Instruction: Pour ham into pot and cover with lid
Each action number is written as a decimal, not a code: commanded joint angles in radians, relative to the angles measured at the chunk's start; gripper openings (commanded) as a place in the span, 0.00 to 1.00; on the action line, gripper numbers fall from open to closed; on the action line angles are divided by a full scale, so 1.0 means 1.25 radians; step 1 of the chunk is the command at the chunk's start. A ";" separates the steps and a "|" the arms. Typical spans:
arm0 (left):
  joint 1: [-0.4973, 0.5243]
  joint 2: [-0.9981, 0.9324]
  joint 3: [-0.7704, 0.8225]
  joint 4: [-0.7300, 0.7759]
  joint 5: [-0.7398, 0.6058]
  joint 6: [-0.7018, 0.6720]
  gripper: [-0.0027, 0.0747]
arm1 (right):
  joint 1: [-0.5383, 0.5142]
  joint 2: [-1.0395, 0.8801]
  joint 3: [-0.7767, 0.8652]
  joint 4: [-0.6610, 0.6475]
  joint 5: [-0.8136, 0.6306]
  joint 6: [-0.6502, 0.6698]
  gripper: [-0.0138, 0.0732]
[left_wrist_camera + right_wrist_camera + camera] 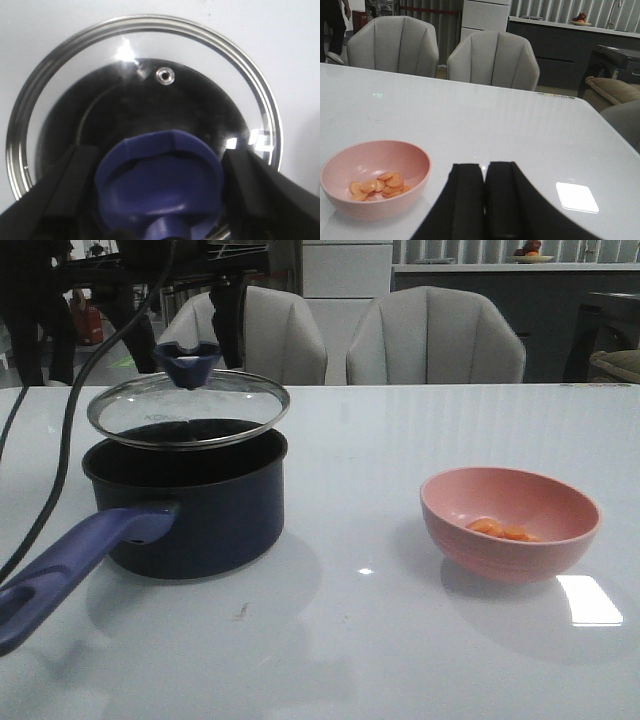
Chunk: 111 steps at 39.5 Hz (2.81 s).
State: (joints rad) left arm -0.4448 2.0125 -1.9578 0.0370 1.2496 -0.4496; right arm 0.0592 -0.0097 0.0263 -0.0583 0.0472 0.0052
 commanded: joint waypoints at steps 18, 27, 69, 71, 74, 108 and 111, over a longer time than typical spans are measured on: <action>0.271 -0.218 0.128 0.011 0.014 0.104 0.49 | -0.004 -0.017 -0.004 -0.010 -0.058 0.000 0.32; 0.380 -0.267 0.317 -0.045 -0.073 0.192 0.49 | -0.004 -0.017 -0.004 -0.010 -0.058 0.000 0.32; 0.394 -0.166 0.512 -0.109 -0.276 0.218 0.77 | -0.004 -0.017 -0.004 -0.010 -0.058 0.000 0.32; 0.394 -0.166 0.512 -0.109 -0.276 0.218 0.81 | -0.004 -0.017 -0.004 -0.010 -0.058 0.000 0.32; 0.394 -0.166 0.512 -0.109 -0.278 0.218 0.81 | -0.004 -0.017 -0.004 -0.010 -0.058 0.000 0.32; 0.328 -0.707 0.683 -0.111 -0.390 0.330 0.58 | -0.004 -0.017 -0.004 -0.010 -0.058 0.000 0.32; 0.328 -0.780 0.722 -0.111 -0.410 0.330 0.58 | -0.004 -0.017 -0.004 -0.010 -0.058 0.000 0.32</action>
State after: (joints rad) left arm -0.0262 1.1396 -1.0676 -0.0926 0.8207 -0.0409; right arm 0.0592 -0.0097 0.0263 -0.0583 0.0472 0.0052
